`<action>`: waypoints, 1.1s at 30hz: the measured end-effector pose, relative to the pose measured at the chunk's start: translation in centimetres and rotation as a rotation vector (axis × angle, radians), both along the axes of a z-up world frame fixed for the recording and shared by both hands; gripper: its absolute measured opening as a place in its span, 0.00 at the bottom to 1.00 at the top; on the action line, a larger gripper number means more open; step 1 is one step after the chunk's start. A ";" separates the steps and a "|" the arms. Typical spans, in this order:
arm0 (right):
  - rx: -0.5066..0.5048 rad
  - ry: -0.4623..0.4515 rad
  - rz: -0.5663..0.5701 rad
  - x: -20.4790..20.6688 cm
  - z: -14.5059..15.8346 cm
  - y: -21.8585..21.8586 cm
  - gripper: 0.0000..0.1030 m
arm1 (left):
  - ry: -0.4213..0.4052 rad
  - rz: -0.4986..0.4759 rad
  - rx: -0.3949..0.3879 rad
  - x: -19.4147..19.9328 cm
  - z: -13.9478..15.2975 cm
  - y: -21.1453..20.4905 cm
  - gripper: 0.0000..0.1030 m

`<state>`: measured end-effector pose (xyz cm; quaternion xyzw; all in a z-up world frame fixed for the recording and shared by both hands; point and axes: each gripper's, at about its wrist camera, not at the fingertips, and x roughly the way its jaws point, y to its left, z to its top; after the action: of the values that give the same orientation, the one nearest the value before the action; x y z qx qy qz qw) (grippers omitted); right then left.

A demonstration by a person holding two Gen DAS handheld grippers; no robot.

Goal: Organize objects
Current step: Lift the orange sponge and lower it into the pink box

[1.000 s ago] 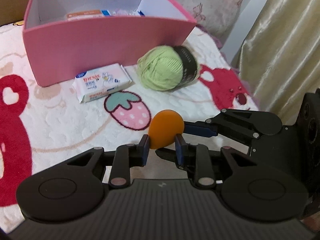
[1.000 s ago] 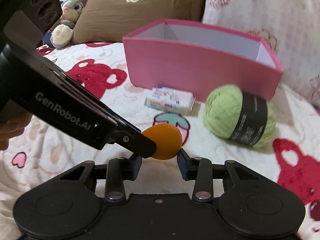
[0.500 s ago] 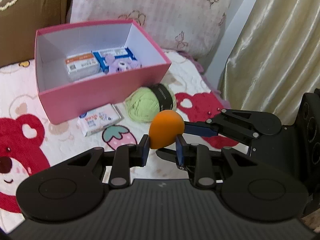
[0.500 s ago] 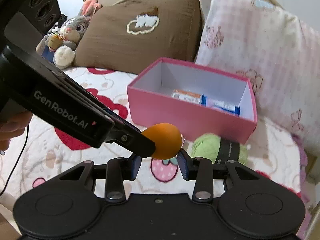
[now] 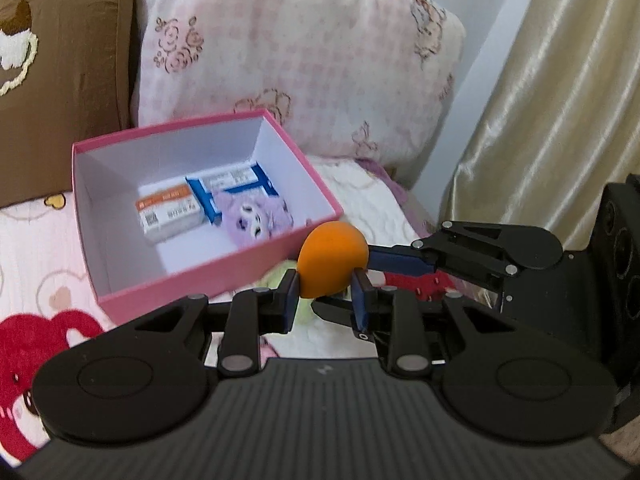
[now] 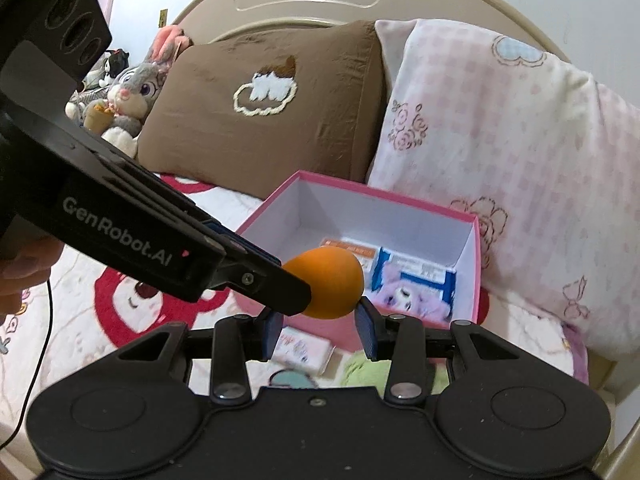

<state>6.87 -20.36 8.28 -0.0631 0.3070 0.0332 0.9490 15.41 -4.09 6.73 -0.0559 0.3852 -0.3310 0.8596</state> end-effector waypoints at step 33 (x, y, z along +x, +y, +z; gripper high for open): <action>0.017 0.248 -0.113 19.9 -6.0 -10.5 0.44 | 0.245 0.263 -0.156 20.1 -8.4 -5.0 0.25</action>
<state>26.74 -30.91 2.26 -0.0332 0.4249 -0.0104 0.9046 35.55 -9.07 -1.68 -0.2119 0.4494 -0.2355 0.8353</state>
